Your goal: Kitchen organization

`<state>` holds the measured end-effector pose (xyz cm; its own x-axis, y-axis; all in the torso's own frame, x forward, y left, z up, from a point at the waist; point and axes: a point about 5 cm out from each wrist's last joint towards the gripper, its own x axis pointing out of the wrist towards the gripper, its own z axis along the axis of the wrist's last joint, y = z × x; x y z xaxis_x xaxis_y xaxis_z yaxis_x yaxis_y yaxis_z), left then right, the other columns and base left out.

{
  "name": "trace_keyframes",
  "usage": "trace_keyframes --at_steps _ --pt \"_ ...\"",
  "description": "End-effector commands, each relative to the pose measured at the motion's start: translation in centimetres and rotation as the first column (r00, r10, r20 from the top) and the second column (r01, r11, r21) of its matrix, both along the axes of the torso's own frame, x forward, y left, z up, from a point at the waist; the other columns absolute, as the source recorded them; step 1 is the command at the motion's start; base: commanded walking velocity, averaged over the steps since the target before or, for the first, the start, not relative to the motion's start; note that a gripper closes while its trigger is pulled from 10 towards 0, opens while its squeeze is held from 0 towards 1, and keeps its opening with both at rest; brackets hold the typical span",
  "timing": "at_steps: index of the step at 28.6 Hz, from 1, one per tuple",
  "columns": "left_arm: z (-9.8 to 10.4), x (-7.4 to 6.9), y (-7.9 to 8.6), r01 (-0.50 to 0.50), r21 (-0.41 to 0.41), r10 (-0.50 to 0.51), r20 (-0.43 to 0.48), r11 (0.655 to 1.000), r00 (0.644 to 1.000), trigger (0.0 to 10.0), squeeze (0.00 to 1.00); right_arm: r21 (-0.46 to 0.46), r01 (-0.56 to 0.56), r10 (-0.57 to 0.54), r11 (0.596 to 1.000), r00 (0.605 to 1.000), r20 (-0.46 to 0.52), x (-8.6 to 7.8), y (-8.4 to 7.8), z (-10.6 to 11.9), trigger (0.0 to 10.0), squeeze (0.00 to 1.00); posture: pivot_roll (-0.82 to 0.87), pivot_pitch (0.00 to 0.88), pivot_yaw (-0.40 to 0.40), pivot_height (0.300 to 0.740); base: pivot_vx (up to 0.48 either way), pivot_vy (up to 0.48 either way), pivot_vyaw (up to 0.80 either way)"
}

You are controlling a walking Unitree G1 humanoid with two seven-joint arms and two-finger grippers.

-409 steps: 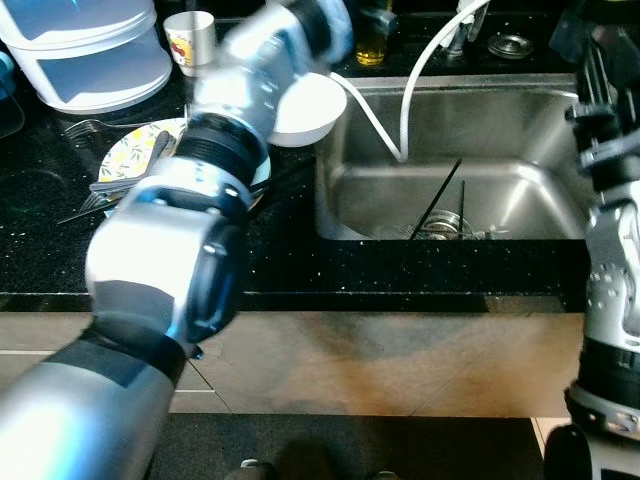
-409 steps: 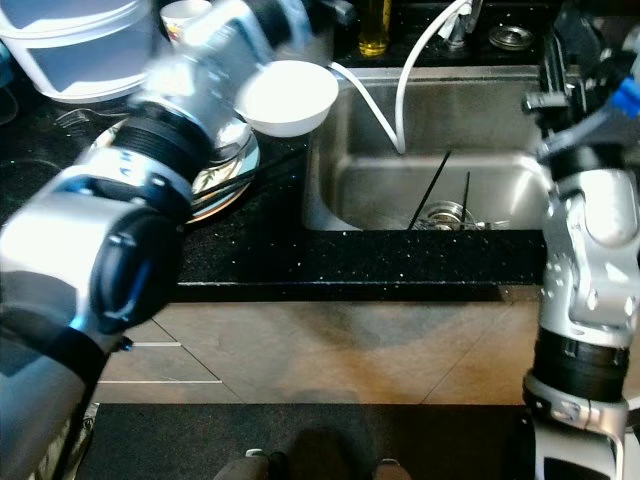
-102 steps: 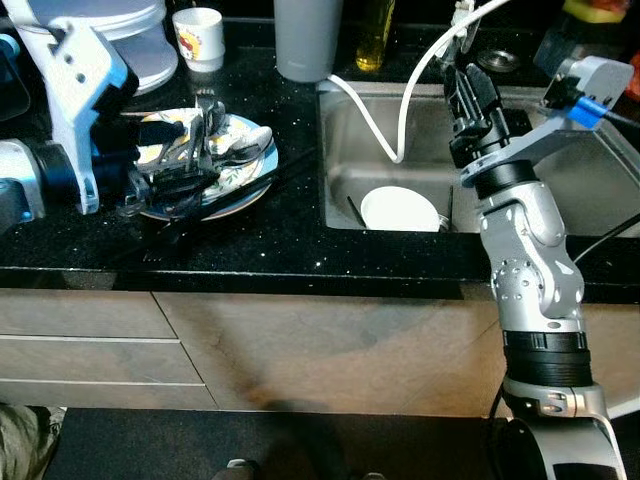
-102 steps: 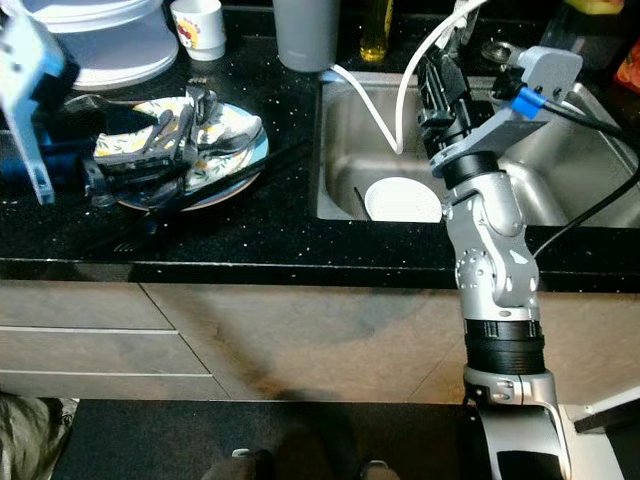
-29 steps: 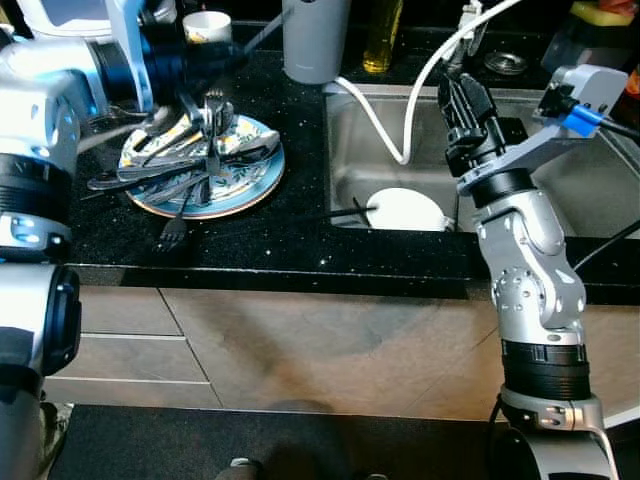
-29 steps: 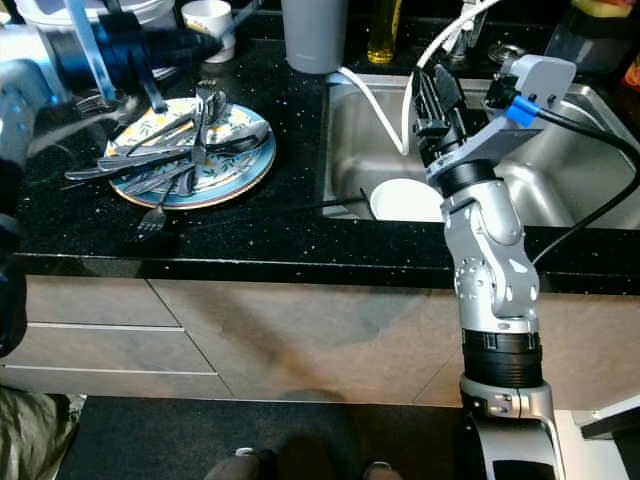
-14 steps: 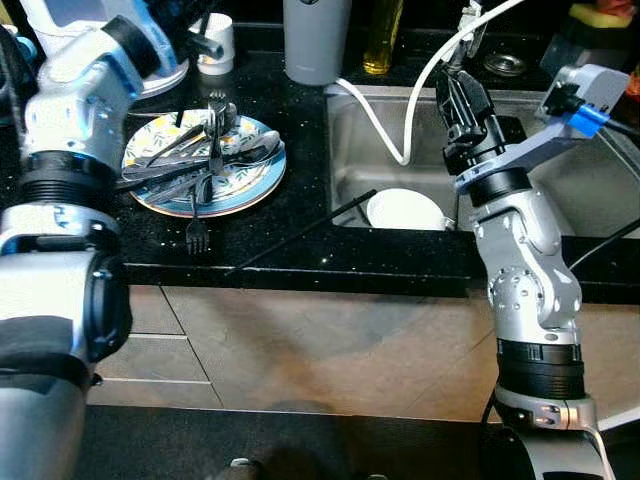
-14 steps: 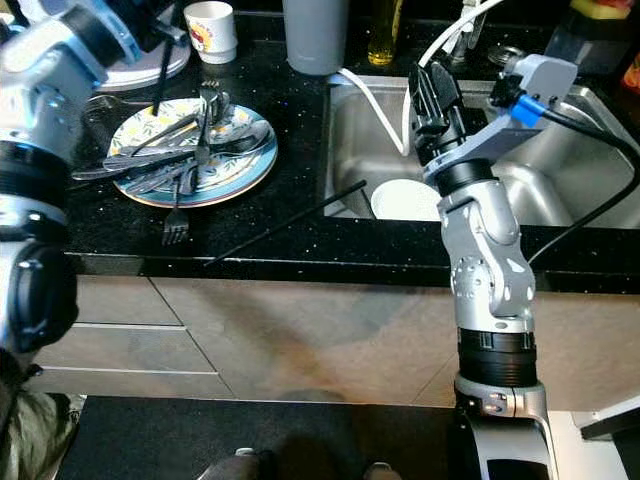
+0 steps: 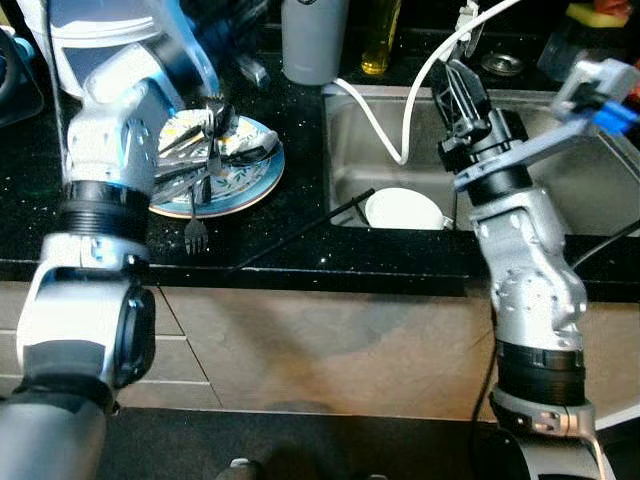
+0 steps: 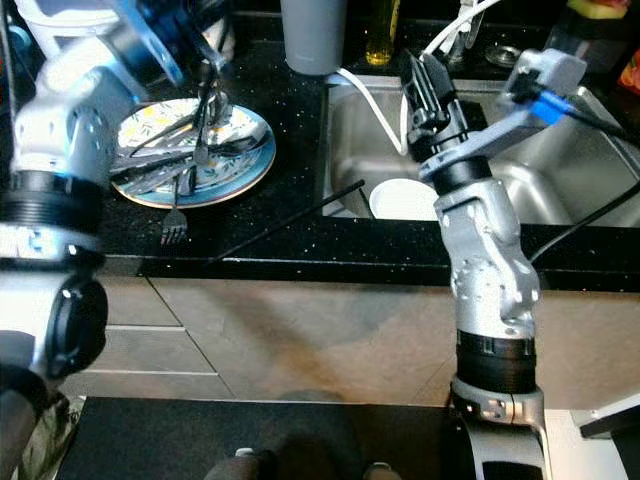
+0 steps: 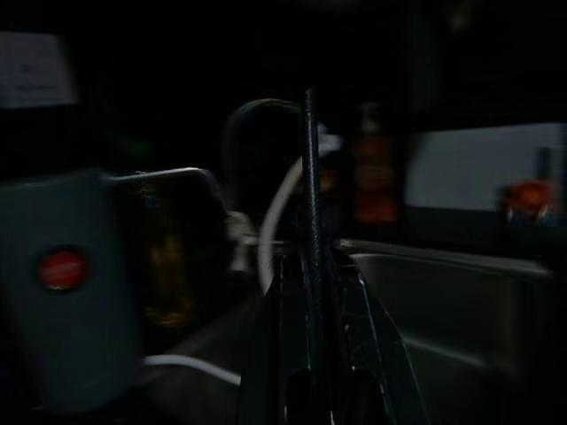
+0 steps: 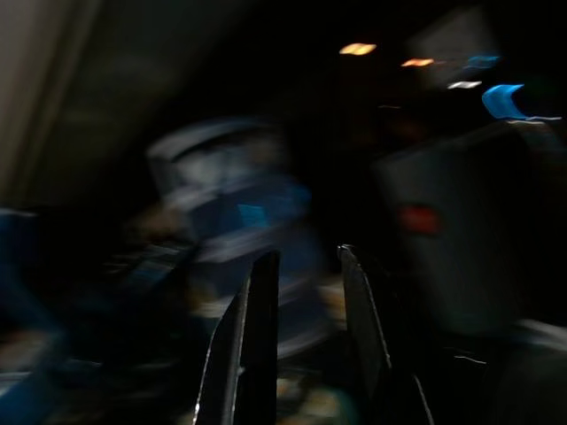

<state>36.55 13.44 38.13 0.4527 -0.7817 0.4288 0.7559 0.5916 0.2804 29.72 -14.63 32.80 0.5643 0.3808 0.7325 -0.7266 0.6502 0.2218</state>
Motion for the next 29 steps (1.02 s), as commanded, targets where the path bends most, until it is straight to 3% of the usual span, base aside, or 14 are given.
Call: trace_keyframes --at_steps 1,6,14,23,29 --pt "0.1 -0.7 -0.8 0.073 0.021 -0.074 0.015 0.997 0.997 10.0 0.00 0.010 -0.085 0.085 0.996 0.996 0.027 -0.9 0.4 0.2 10.0 0.00 0.10 0.112 0.015 0.740 0.000 0.000 0.00" --pt "-1.0 -2.3 -2.0 0.216 0.066 -0.216 0.001 0.974 0.976 10.0 0.00 0.055 -0.200 0.197 0.978 0.979 0.055 -1.9 1.3 0.4 10.0 0.00 0.10 0.114 0.013 0.740 0.000 0.000 0.00" --pt "-2.6 -4.7 -3.7 0.384 0.122 -0.381 -0.046 0.915 0.923 10.0 0.00 0.026 -0.273 0.272 0.962 0.961 0.041 -2.3 1.8 0.2 10.0 0.00 0.10 0.115 0.010 0.740 0.000 0.000 0.00" --pt "-3.5 -5.8 -4.4 0.429 0.143 -0.422 -0.080 0.892 0.903 10.0 0.00 0.012 -0.285 0.284 0.959 0.958 0.034 -2.5 2.3 0.3 10.0 0.00 0.10 0.115 0.009 0.740 0.000 0.000 0.00" --pt "-3.2 -5.8 -4.2 0.400 0.130 -0.394 -0.074 0.907 0.916 10.0 0.00 0.012 -0.284 0.284 0.959 0.958 0.034 -2.5 2.1 0.4 10.0 0.00 0.10 0.115 0.009 0.740 0.000 0.000 0.00"
